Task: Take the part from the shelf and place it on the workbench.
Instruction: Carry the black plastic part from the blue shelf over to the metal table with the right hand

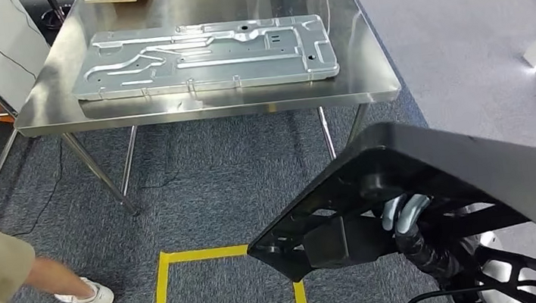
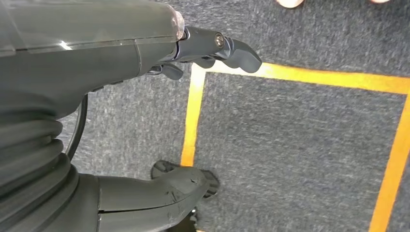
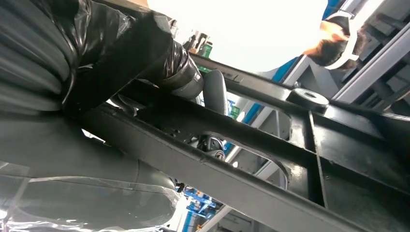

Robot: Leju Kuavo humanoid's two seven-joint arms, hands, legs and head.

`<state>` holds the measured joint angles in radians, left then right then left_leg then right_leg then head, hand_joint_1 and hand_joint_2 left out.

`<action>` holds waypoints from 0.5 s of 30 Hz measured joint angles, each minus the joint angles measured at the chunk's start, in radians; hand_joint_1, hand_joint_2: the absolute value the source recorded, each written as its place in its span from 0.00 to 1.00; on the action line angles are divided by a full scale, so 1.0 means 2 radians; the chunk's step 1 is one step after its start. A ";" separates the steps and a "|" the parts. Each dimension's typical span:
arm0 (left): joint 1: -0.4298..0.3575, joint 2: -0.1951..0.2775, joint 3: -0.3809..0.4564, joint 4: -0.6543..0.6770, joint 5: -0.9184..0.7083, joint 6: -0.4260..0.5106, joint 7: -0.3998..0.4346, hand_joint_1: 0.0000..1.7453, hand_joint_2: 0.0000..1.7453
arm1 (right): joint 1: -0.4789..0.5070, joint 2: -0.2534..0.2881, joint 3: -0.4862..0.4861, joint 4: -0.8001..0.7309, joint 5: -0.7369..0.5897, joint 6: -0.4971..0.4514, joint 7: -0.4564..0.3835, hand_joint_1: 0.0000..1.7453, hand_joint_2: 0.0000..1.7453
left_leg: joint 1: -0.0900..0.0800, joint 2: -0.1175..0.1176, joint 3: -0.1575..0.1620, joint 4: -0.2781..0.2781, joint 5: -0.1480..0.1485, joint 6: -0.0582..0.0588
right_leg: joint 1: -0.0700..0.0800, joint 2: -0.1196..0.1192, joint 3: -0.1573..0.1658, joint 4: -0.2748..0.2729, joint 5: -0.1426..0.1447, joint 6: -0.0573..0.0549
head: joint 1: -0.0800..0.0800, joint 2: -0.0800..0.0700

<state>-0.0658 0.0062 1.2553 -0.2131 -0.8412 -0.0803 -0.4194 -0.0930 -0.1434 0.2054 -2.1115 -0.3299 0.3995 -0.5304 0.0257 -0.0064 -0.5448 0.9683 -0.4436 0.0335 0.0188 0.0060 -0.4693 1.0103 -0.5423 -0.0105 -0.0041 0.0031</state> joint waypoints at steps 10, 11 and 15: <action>0.000 -0.003 0.000 0.001 -0.003 0.001 0.000 0.00 1.00 | -0.001 0.000 0.001 0.000 0.001 -0.001 0.000 1.00 1.00 | -0.001 -0.003 0.042 -0.010 -0.034 -0.004 | 0.007 0.001 -0.075 -0.009 0.070 -0.021 | 0.001 0.000; -0.001 -0.004 0.000 0.001 -0.003 0.001 0.000 0.00 1.00 | -0.001 0.000 0.001 0.000 0.001 -0.001 0.000 1.00 1.00 | -0.001 -0.003 0.046 -0.012 -0.034 -0.007 | 0.010 0.002 -0.073 -0.023 0.078 -0.026 | 0.001 0.000; -0.003 -0.003 0.000 0.001 -0.004 0.001 0.000 0.00 1.00 | -0.002 0.000 0.001 0.000 0.002 -0.001 0.000 1.00 1.00 | -0.004 -0.001 0.049 0.011 -0.043 -0.016 | 0.006 0.002 -0.049 -0.038 0.070 -0.033 | 0.001 0.000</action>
<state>-0.0716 0.0006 1.2560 -0.2115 -0.8483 -0.0775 -0.4202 -0.0977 -0.1434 0.2068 -2.1124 -0.3258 0.3982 -0.5313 0.0178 -0.0081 -0.4476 0.9907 -0.5296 0.0011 0.0316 0.0093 -0.5673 0.9338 -0.4033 -0.0757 -0.0031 0.0031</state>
